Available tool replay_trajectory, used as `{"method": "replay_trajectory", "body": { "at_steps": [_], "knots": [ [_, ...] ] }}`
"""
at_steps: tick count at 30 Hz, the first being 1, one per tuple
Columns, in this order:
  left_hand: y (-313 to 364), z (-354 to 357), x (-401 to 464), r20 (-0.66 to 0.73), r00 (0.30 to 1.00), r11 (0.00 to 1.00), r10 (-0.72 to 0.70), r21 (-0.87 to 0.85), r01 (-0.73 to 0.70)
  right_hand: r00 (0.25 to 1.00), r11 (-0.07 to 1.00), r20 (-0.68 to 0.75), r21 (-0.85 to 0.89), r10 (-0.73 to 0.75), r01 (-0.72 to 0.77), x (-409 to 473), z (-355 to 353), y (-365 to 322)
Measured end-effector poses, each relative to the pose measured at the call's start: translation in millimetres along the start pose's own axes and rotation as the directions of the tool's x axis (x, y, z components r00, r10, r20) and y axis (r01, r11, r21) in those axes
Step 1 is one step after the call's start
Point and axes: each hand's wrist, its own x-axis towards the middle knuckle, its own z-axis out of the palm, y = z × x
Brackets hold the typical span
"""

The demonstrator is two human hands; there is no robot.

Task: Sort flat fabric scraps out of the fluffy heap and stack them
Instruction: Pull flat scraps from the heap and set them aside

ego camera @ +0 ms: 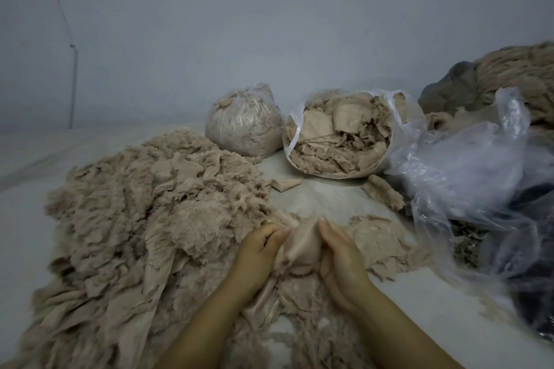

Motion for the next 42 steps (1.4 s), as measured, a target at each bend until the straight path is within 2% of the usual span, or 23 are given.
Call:
{"method": "replay_trajectory", "body": {
  "at_steps": [2,3,6,7,9,11,13,15,17,21,23,25,27,29,30,31,32,34,36,37,39,40,42],
  "knots": [
    [-2,2,0,0.0,1.0,0.999,0.025,-0.023,-0.025,0.989,0.992,0.1,-0.075,0.106,-0.099,-4,3,0],
    [-1,3,1,-0.025,1.0,0.999,0.014,-0.044,-0.015,0.992,0.991,0.071,-0.093,0.108,-0.101,-4,4,2],
    [-1,0,1,-0.163,0.978,0.973,-0.127,-0.213,0.091,0.987,1.0,-0.16,-0.013,-0.011,0.009,2,5,5],
    [-2,-2,-1,-0.156,0.975,0.962,-0.16,-0.244,0.119,0.977,0.999,-0.211,0.012,-0.04,0.044,4,4,4],
    [-3,-3,-5,-0.042,0.985,0.96,-0.169,-0.232,0.155,0.962,0.998,-0.266,-0.004,-0.057,0.058,6,2,2],
    [-3,0,-8,0.076,0.992,0.981,-0.1,-0.162,0.111,0.959,0.996,-0.274,-0.069,-0.072,0.055,5,2,3],
    [-6,1,-7,0.065,0.994,0.98,-0.084,-0.173,0.094,0.932,0.976,-0.332,-0.201,-0.143,0.078,6,3,6],
    [-8,-2,-7,0.002,0.993,0.975,-0.121,-0.188,0.12,0.873,0.94,-0.416,-0.319,-0.253,0.121,9,-2,4],
    [-8,-4,-9,-0.018,0.988,0.964,-0.154,-0.22,0.146,0.842,0.932,-0.452,-0.329,-0.294,0.149,11,-8,-1],
    [-3,-3,-13,0.013,0.989,0.935,-0.15,-0.324,0.146,0.9,0.955,-0.384,-0.279,-0.208,0.101,12,-7,4],
    [-3,1,-14,0.07,0.99,0.971,-0.12,-0.197,0.132,0.919,0.96,-0.348,-0.264,-0.184,0.093,12,-4,8],
    [-8,2,-16,0.04,0.994,0.994,-0.103,-0.019,0.104,0.892,0.953,-0.382,-0.265,-0.243,0.146,12,-8,-3],
    [-13,-2,-18,-0.075,0.992,0.989,-0.106,0.099,0.113,0.817,0.875,-0.438,-0.458,-0.375,0.156,18,-26,-22],
    [-18,-8,-19,-0.143,0.986,0.975,-0.082,0.194,0.11,0.775,0.715,-0.454,-0.699,-0.441,-0.003,21,-42,-36],
    [-19,-10,-19,-0.146,0.988,0.962,-0.054,0.259,0.091,0.763,0.601,-0.442,-0.794,-0.472,-0.088,20,-46,-38],
    [-20,-11,-19,-0.133,0.991,0.942,-0.02,0.328,0.063,0.763,0.51,-0.399,-0.854,-0.509,-0.107,17,-45,-35],
    [-23,-11,-19,-0.113,0.993,0.918,0.018,0.394,0.028,0.778,0.469,-0.34,-0.881,-0.528,-0.067,14,-40,-32],
    [-25,-13,-20,-0.068,0.994,0.848,0.09,0.528,-0.041,0.87,0.516,-0.19,-0.853,-0.454,0.082,6,-25,-20],
    [-24,-15,-21,-0.059,0.983,0.78,0.175,0.617,-0.101,0.976,0.61,-0.03,-0.784,-0.218,0.112,-2,-11,-5],
    [-23,-17,-20,-0.074,0.973,0.774,0.218,0.621,-0.126,0.995,0.646,0.037,-0.758,-0.094,0.09,-5,-6,1],
    [-19,-20,-19,-0.136,0.956,0.832,0.262,0.533,-0.152,0.984,0.66,0.167,-0.746,0.058,0.088,-9,1,9],
    [-15,-21,-19,-0.166,0.956,0.878,0.243,0.457,-0.143,0.969,0.637,0.23,-0.761,0.095,0.118,-10,2,11],
    [-8,-27,-18,-0.179,0.972,0.94,0.153,0.33,-0.087,0.944,0.518,0.311,-0.829,0.114,0.21,-9,-2,13]
  ]
}}
